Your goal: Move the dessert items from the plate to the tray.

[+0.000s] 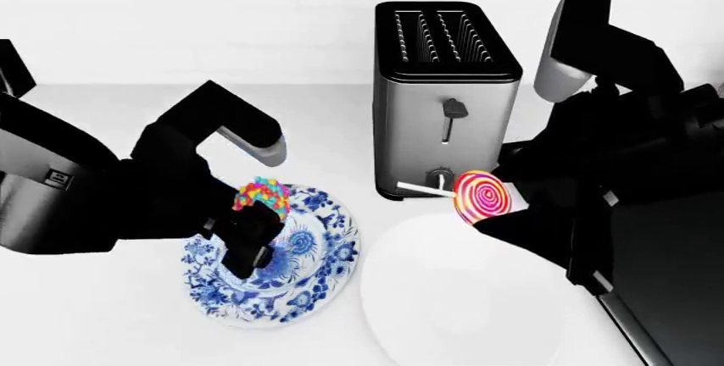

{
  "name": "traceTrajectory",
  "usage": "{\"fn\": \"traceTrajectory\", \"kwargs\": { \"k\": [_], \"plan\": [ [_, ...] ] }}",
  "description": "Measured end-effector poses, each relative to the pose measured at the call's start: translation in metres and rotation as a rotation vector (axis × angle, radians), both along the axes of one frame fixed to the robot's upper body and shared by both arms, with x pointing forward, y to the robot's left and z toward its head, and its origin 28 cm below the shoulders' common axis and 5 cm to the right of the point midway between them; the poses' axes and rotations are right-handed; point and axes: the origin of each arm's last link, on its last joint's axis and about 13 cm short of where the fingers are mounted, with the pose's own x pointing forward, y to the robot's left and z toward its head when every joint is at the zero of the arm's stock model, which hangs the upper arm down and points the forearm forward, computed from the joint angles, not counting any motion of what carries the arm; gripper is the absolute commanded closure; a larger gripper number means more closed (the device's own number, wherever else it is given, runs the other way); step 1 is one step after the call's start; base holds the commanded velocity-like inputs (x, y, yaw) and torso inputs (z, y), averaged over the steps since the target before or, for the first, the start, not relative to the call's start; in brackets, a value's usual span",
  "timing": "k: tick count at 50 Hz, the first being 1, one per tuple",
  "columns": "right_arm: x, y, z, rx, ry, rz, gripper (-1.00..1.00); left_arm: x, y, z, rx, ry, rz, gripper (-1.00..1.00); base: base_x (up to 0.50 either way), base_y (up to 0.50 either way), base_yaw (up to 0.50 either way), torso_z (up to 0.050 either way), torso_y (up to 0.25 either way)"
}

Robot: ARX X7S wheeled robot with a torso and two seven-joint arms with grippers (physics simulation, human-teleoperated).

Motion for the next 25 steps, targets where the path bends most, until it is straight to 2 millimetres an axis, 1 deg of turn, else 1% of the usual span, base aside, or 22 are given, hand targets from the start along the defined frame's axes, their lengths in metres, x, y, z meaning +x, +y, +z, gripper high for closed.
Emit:
{"fn": "traceTrajectory", "kwargs": {
  "k": [6, 10, 16, 20, 25],
  "plan": [
    [-0.002, -0.001, 0.002, 0.01, -0.023, -0.011, 1.0, -0.006, 0.004, 0.016, -0.02, -0.091, 0.038, 1.0, 0.0, 0.0, 0.0, 0.0, 0.0],
    [-0.003, -0.002, 0.004, 0.023, -0.044, -0.022, 1.0, -0.011, 0.007, 0.024, -0.028, -0.145, 0.066, 1.0, -0.24, 0.0, 0.0, 0.0, 0.0],
    [-0.004, -0.003, 0.006, 0.043, -0.073, -0.039, 1.0, -0.017, 0.011, 0.031, -0.036, -0.206, 0.099, 1.0, -0.38, -0.03, 0.0, 0.0, 0.0],
    [-0.005, -0.004, 0.007, 0.055, -0.087, -0.048, 1.0, -0.018, 0.013, 0.032, -0.043, -0.234, 0.116, 1.0, -0.26, -0.28, 0.0, 0.0, 0.0],
    [-0.005, -0.005, 0.007, 0.066, -0.101, -0.059, 1.0, -0.019, 0.015, 0.033, -0.05, -0.256, 0.129, 1.0, -0.04, -0.48, 0.0, 0.0, 0.0]
  ]
}}
